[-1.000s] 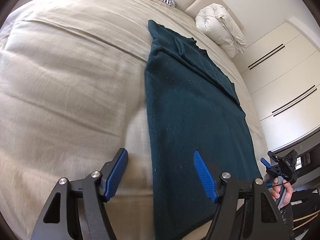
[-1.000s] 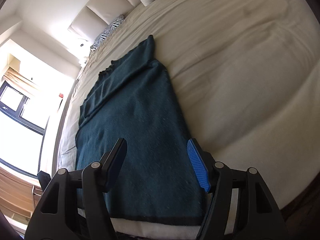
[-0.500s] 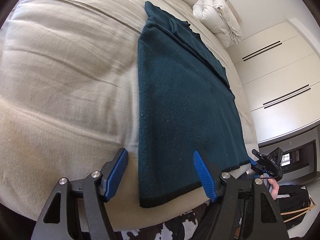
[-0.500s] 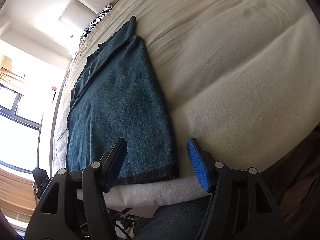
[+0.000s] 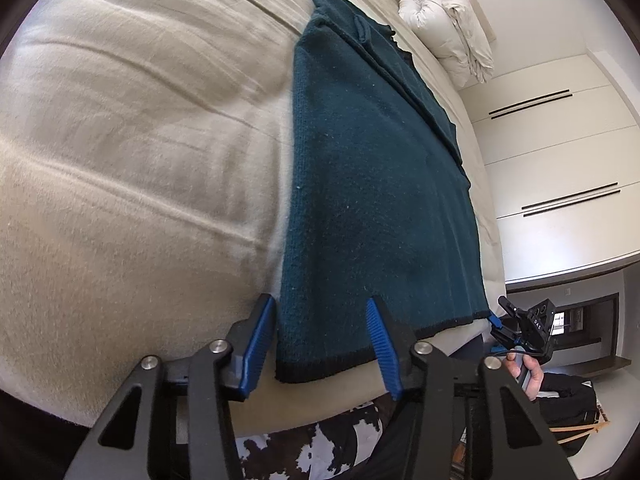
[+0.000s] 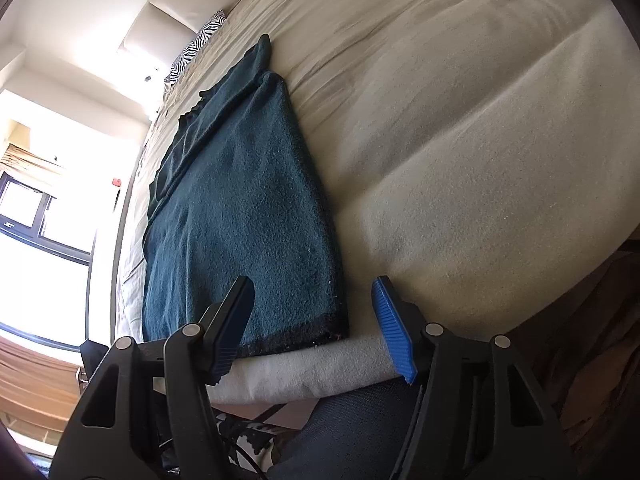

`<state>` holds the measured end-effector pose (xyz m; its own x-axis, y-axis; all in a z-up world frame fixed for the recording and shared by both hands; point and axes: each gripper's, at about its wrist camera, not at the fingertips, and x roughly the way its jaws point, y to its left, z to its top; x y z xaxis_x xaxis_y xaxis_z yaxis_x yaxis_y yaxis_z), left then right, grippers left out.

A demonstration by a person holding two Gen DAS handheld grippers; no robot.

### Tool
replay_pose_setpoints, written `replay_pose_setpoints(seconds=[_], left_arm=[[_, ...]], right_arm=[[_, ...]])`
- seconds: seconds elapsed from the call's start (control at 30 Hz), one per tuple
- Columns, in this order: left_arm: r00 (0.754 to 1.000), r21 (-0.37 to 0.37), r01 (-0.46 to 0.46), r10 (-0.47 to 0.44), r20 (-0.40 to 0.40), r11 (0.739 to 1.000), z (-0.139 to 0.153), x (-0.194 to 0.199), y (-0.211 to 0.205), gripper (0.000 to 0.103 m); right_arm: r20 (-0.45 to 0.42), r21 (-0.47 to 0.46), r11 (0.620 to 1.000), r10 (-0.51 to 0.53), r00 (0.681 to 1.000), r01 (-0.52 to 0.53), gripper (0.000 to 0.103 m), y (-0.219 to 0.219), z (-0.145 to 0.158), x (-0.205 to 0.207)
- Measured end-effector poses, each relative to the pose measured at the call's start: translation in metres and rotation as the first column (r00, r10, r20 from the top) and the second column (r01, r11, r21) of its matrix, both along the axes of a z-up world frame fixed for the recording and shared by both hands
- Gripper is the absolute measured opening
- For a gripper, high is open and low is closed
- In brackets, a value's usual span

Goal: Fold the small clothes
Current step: 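Grasp the sweater hem with both tools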

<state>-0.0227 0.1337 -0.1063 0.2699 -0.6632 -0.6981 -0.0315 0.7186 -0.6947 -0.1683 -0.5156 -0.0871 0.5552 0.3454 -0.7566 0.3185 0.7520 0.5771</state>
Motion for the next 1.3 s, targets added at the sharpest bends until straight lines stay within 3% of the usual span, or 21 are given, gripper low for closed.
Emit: replay_pose_setpoints(seconds=[0.07,0.23,0.3,0.67,0.77,0.83,0.87,1.0,1.3], left_arm=[[1.0,0.006,-0.007,0.007,-0.009,1.0,-0.003,0.0,0.0,0.034],[1.0,0.012,0.001,-0.001,-0.012,1.0,-0.003,-0.001,-0.002,0.034],[1.0,0.006,0.004,-0.004,-0.017,1.0,-0.003,-0.001,-0.002,0.037],[1.0,0.008,0.014,-0.014,-0.02,1.0,-0.004,-0.003,-0.003,0.037],[1.0,0.015,0.015,-0.014,-0.02,1.0,-0.004,-0.003,-0.003,0.028],[1.0,0.015,0.009,-0.008,-0.028,1.0,-0.007,-0.004,0.0,0.015],[0.999,0.008,0.006,-0.005,-0.033,1.0,-0.01,-0.005,0.002,0.009],[1.0,-0.018,-0.007,0.007,-0.027,1.0,-0.009,-0.007,0.006,0.008],[0.999,-0.096,-0.046,0.047,0.013,0.994,0.002,-0.008,0.02,0.007]], right_arm=[[-0.003,-0.005,1.0,-0.004,1.0,0.004,0.059,-0.001,0.002,-0.002],[-0.014,-0.013,1.0,0.012,1.0,-0.012,0.059,0.001,0.003,-0.002],[-0.02,-0.003,1.0,0.013,1.0,-0.013,0.057,0.0,0.002,-0.001],[-0.04,0.077,0.997,0.023,0.999,-0.02,0.034,-0.004,-0.018,0.011],[-0.038,0.084,0.996,0.032,0.999,-0.029,0.032,-0.002,-0.021,0.011],[-0.034,0.086,0.996,0.037,0.999,-0.034,0.031,-0.001,-0.022,0.011],[-0.038,0.084,0.996,0.037,0.999,-0.033,0.025,-0.001,-0.023,0.011],[-0.043,0.073,0.997,0.036,0.998,-0.033,0.009,0.0,-0.023,0.011],[0.017,0.052,0.998,0.026,1.0,-0.027,0.006,0.009,-0.003,0.007]])
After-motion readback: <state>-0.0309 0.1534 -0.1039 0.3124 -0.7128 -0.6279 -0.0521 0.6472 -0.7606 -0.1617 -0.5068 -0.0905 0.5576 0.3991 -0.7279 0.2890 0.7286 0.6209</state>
